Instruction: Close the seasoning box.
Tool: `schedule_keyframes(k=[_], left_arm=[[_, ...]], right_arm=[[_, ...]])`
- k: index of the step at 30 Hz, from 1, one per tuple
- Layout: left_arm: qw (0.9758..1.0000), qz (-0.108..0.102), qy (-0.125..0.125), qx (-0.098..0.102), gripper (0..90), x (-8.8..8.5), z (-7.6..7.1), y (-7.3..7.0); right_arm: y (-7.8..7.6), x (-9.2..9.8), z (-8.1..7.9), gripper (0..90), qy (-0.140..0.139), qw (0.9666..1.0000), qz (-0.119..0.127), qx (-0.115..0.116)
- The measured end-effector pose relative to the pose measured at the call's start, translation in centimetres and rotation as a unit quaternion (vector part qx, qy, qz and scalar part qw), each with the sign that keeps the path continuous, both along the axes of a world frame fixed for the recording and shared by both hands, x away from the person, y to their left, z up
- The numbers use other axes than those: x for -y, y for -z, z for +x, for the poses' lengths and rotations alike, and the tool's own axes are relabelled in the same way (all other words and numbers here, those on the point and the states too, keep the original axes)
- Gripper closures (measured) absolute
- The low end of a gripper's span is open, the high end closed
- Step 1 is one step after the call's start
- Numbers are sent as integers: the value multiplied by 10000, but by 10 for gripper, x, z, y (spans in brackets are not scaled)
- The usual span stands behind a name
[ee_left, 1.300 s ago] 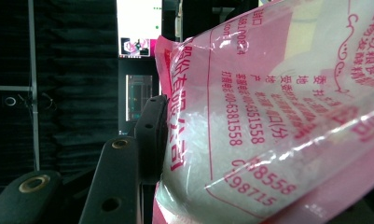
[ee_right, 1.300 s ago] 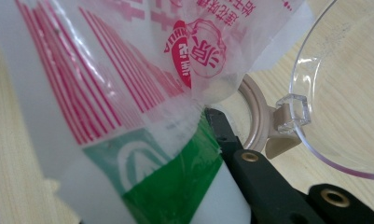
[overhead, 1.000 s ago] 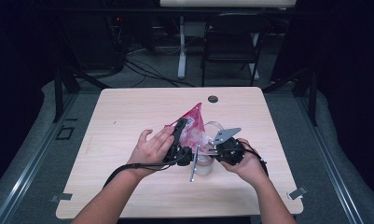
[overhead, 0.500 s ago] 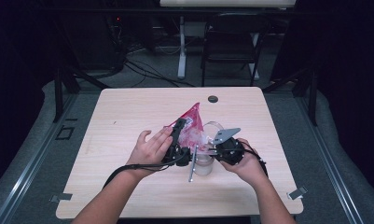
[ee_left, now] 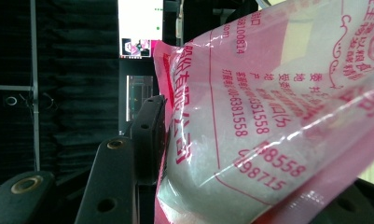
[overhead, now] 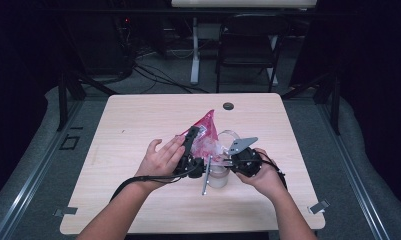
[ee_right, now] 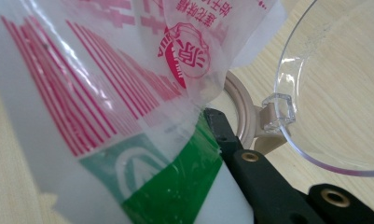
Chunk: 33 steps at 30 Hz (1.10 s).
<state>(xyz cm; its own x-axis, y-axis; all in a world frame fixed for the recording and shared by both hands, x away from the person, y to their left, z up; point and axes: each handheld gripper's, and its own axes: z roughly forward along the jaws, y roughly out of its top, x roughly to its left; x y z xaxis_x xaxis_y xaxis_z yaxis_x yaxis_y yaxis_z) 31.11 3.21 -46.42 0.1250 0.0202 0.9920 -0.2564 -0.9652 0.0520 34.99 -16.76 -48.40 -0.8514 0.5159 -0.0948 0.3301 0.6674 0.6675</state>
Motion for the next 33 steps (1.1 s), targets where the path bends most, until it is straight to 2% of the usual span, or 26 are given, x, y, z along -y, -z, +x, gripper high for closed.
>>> schedule_keyframes(k=[4, 16, 18, 21, 23, 33], left_arm=[[10000, 40, 20, 44, 550, -1, 0, -1], [10000, 54, 5, -22, 583, -3, -1, 2], [9999, 33, -59, -117, 594, -3, -2, 3], [9999, 46, -46, -119, 609, -4, -1, 4], [9997, 37, -121, -207, 616, -5, -1, 5], [9997, 34, -137, -175, 624, -7, 0, 6]], right_arm=[[0, -1, 0, 900, -13, 10000, 0, 5], [0, -2, -1, 900, -4, 10000, -16, 2], [0, -2, -1, 900, -5, 10000, -22, 15], [0, -1, -1, 900, -5, 10000, -20, 45], [-1, -1, -1, 900, -3, 10000, -17, 42], [-2, -1, -2, 900, 10, 9999, -14, 103]])
